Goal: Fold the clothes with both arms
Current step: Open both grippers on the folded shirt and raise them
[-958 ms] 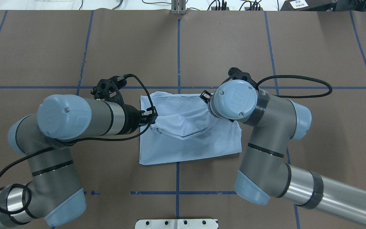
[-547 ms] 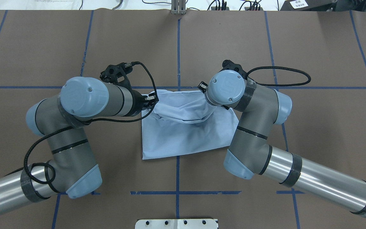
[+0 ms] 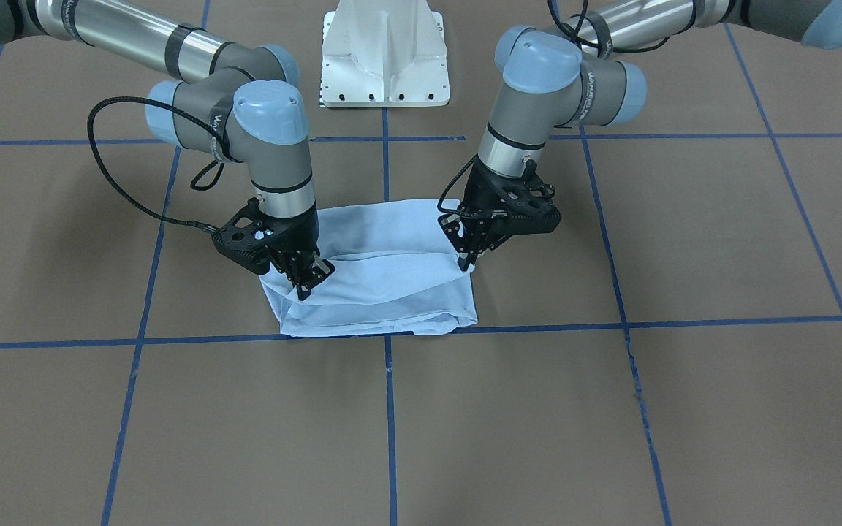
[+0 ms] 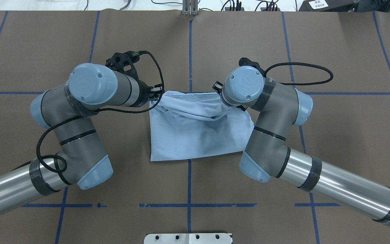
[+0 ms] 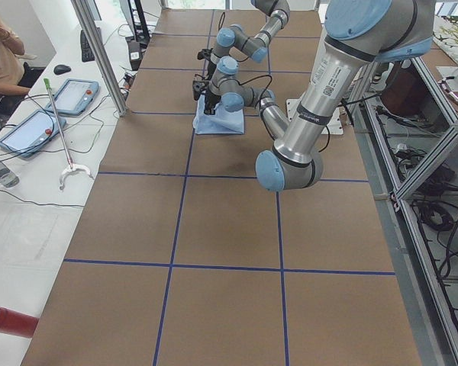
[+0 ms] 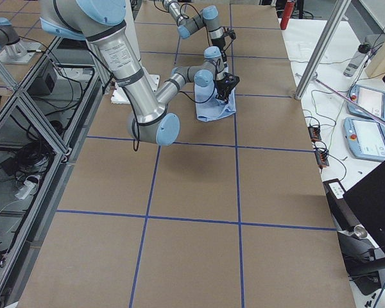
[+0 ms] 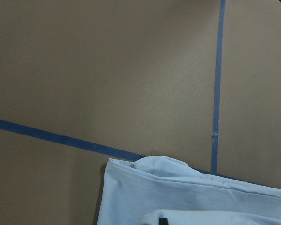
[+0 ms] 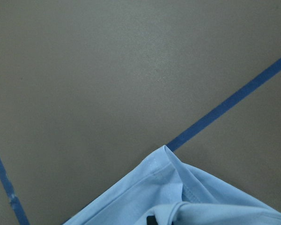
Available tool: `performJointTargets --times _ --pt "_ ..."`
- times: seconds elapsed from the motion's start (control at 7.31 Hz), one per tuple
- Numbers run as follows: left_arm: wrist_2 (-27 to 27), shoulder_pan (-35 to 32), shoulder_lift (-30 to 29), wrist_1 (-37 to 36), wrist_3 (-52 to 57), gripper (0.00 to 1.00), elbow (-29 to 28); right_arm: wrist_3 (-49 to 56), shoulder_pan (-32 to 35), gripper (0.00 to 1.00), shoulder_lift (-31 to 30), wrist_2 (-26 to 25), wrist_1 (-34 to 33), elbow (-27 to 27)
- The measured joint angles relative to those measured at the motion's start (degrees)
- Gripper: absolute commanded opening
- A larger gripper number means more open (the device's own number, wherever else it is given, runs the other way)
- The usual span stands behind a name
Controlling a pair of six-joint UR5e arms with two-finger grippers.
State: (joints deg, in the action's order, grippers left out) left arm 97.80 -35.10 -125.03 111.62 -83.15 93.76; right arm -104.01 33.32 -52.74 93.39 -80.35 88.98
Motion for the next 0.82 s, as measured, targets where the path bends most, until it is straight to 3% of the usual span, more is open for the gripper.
performJointTargets --times 0.55,0.68,0.82 --pt "0.0 -0.5 -2.6 8.5 3.1 0.00 -11.4 1.6 0.1 0.00 0.1 0.2 0.0 -1.7" --pt "0.0 -0.5 -2.6 9.0 3.4 0.24 -11.9 1.9 0.2 0.53 0.0 0.2 0.0 -1.8" --pt "0.0 -0.6 -2.6 9.3 3.5 0.98 -12.0 2.3 0.2 1.00 0.0 0.2 0.0 -2.0"
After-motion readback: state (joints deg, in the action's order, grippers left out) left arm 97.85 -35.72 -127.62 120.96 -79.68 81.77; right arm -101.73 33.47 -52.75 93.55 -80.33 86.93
